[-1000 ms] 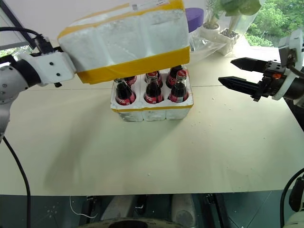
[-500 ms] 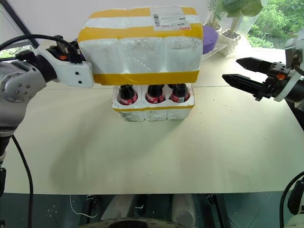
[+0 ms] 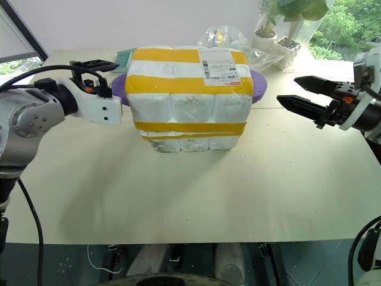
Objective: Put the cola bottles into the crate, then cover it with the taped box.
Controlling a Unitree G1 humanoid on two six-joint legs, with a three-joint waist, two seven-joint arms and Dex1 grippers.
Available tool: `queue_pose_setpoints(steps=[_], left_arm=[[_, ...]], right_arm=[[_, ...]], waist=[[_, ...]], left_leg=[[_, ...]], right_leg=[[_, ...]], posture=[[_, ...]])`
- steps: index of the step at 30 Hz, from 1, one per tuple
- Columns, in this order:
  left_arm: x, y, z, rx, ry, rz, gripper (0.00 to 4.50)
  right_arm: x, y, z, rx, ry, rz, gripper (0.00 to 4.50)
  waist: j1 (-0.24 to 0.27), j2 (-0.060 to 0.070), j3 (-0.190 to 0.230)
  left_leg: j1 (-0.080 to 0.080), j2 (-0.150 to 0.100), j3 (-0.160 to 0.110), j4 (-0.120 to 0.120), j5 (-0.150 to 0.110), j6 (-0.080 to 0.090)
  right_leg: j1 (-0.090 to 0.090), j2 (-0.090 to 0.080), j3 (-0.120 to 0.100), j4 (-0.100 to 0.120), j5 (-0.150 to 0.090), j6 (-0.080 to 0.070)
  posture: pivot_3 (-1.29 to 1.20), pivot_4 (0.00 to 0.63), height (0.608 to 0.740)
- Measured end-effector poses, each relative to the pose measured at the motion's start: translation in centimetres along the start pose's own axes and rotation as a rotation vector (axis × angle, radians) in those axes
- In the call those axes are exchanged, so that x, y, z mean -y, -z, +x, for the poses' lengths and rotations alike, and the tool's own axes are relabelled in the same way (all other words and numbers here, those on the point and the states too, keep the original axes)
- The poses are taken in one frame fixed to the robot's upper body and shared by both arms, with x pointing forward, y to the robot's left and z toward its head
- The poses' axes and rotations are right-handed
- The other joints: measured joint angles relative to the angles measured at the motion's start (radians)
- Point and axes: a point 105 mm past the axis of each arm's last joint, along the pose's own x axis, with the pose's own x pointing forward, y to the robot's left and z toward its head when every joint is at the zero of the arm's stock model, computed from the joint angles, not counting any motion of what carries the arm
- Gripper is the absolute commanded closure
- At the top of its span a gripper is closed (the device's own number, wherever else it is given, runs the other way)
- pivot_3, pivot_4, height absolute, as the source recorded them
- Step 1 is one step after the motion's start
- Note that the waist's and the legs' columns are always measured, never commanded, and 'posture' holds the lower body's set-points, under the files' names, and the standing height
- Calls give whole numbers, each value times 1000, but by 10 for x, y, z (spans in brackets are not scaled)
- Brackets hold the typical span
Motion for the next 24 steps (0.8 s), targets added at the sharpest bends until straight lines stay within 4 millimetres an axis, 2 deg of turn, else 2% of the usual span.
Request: queue_pose_setpoints(steps=[3,4,7,10,12,13,15,16,18,19,21,24], left_arm=[[29,5,-5,-17,110,-28,59],[34,7,-7,-21,124,-42,59],[37,20,-18,-42,130,-110,59],[34,29,-28,-26,97,-262,59],[34,38,-34,5,83,-505,59],[39,44,-40,47,108,-723,59],[43,47,-50,144,167,-1010,59],[40,44,-59,245,228,-1224,59],[27,39,-78,402,321,-1443,59],[17,37,-90,479,364,-1517,59],[6,37,-103,537,396,-1551,59],[8,36,-104,563,432,-1593,59]], right_arm=[[0,0,1,0,-2,0,0],[0,0,1,-3,-3,0,0],[0,2,2,-12,-9,-3,0],[-1,3,2,-20,-21,-4,0],[-2,5,1,-31,-32,-5,0],[-3,6,1,-46,-44,-9,0],[-3,9,0,-70,-61,-12,0],[-5,11,1,-84,-80,-16,0],[-8,13,4,-98,-114,-18,0],[-10,14,6,-105,-134,-22,0],[-12,13,10,-111,-158,-31,0],[-17,11,16,-106,-199,-38,0]], waist=[[-1,0,0],[0,0,0],[2,0,0],[2,0,0],[1,0,0],[-1,0,0],[-3,0,0],[-7,-1,1],[-12,-2,1],[-16,-2,1],[-22,-1,1],[-23,-1,1]], left_leg=[[0,0,0,0,0,0],[0,0,0,0,0,0],[0,0,0,0,0,0],[0,0,0,0,0,0],[0,0,0,1,0,0],[0,0,0,1,0,0],[0,1,0,1,0,0],[0,1,0,1,0,0],[0,1,-1,1,0,0],[0,1,-1,2,0,0],[0,0,0,2,0,0],[1,1,-1,1,0,0]], right_leg=[[0,0,0,0,0,0],[0,0,0,0,0,0],[0,-1,0,0,0,0],[0,-1,0,0,0,0],[0,-1,0,0,0,0],[0,0,0,0,0,0],[-1,0,-1,1,0,0],[-1,2,-1,1,0,1],[-1,3,-1,1,-1,1],[0,3,-1,1,-1,1],[0,2,0,1,-1,1],[0,0,0,1,-1,1]], posture=[[0,150,740],[0,150,740],[0,150,740],[0,150,740],[0,150,740],[0,150,740],[0,150,740],[0,150,740],[0,150,740],[0,150,740],[0,150,740],[0,150,740]])
